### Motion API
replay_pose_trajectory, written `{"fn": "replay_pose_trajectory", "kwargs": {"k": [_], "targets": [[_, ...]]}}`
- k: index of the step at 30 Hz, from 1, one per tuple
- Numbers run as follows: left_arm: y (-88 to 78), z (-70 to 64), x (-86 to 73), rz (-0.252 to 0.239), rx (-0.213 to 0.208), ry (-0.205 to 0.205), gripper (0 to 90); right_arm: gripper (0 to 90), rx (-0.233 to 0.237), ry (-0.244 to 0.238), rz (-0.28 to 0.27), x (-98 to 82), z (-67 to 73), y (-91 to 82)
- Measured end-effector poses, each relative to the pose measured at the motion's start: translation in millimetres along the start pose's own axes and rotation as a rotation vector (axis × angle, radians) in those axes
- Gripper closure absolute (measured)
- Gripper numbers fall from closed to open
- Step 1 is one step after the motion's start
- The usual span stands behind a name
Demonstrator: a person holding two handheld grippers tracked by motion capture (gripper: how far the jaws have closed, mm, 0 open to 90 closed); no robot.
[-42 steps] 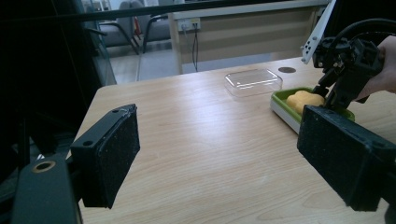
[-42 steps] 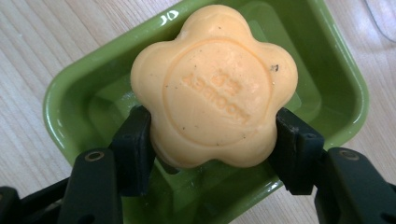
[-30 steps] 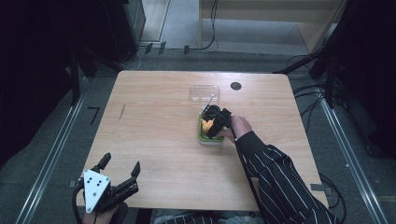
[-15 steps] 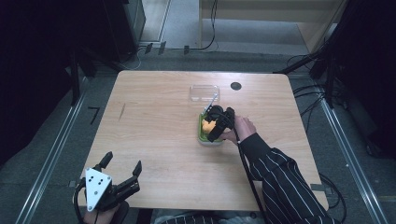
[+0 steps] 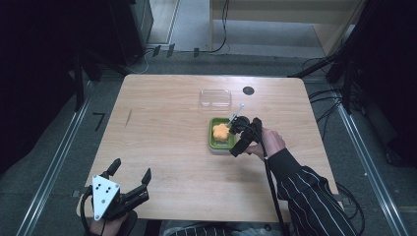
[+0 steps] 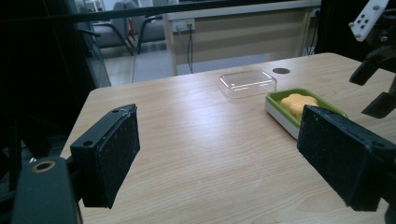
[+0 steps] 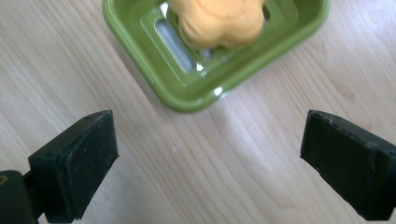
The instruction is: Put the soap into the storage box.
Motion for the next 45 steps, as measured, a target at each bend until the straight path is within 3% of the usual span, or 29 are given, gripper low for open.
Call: {"fn": "replay_pose_trajectory", "kwargs": {"k": [11, 31, 45], "targets": [[0.2, 0.0, -0.1, 0.003, 0.000, 0.003, 13.7, 3.6, -0.015, 0.016, 0.017, -24.5, 4.3, -18.5], [2.1, -1.8, -0.6, 0.008, -0.003, 0.005, 13.7, 3.1, -0.041, 0.065, 0.091, -93.6, 16.9, -41.7], [2.1, -1.7, -0.5, 0.009, -0.006, 0.004, 13.7, 3.1, -0.031, 0.104, 0.137, -145.3, 31.5, -48.8]]}}
Point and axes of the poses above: each handheld gripper's, and its own axes: y roughly forward along the jaws, x roughly out of its top, z roughly to its left, the point moved 7 cm from there along y, roughly forward along the jaws, and after that the axes turned 13 degrees about -z, right-handed, at the moved point
